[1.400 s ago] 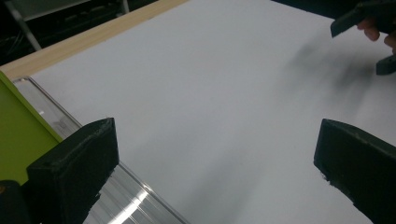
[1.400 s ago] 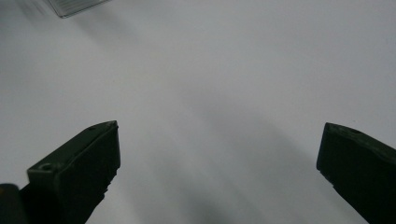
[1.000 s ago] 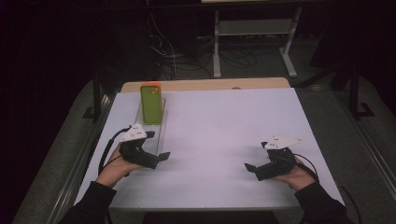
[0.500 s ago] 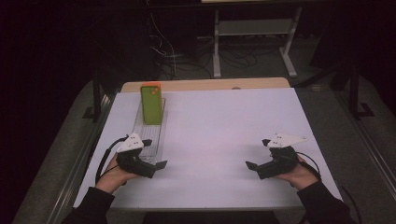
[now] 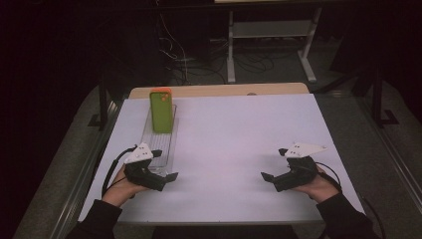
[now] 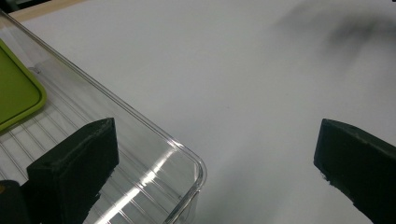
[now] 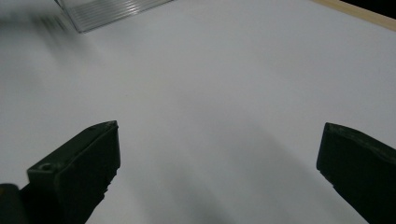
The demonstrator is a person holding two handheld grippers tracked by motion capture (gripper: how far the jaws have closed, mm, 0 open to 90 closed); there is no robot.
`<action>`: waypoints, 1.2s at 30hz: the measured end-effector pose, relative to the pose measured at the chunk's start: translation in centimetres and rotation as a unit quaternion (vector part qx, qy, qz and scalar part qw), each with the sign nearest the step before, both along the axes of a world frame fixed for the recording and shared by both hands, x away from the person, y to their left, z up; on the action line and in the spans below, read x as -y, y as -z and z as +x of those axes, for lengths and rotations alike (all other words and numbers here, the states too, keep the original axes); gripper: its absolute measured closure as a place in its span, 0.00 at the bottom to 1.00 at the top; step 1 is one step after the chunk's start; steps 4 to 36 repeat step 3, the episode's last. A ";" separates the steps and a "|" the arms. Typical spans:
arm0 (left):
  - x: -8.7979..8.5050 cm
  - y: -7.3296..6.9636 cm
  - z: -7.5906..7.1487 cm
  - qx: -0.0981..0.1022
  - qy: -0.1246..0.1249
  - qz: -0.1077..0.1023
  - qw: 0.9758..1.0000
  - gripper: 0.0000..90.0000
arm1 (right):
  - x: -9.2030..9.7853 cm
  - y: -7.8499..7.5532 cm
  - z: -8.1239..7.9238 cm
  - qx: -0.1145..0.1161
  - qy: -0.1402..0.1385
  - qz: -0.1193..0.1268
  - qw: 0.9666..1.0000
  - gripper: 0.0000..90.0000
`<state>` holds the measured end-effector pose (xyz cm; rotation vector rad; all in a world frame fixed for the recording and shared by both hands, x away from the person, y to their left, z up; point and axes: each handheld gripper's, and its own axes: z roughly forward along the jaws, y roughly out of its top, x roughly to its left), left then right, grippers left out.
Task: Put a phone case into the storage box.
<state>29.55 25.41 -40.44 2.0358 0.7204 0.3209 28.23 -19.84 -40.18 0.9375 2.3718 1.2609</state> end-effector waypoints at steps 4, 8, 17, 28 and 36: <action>0.0 0.0 0.0 -0.001 0.000 0.000 1.000 0.00 | 0.0 -0.1 -0.1 0.001 0.000 0.003 1.000 0.00; 0.0 0.0 0.0 -0.001 0.000 0.000 1.000 0.00 | 0.0 -0.1 -0.1 0.001 0.000 0.003 1.000 0.00; 0.0 0.0 0.0 -0.001 0.000 0.000 1.000 0.00 | 0.0 -0.1 -0.1 0.001 0.000 0.003 1.000 0.00; 0.0 0.0 0.0 -0.001 0.000 0.000 1.000 0.00 | 0.0 -0.1 -0.1 0.001 0.000 0.003 1.000 0.00; 0.0 0.0 0.0 -0.001 0.000 0.000 1.000 0.00 | 0.0 -0.1 -0.1 0.001 0.000 0.003 1.000 0.00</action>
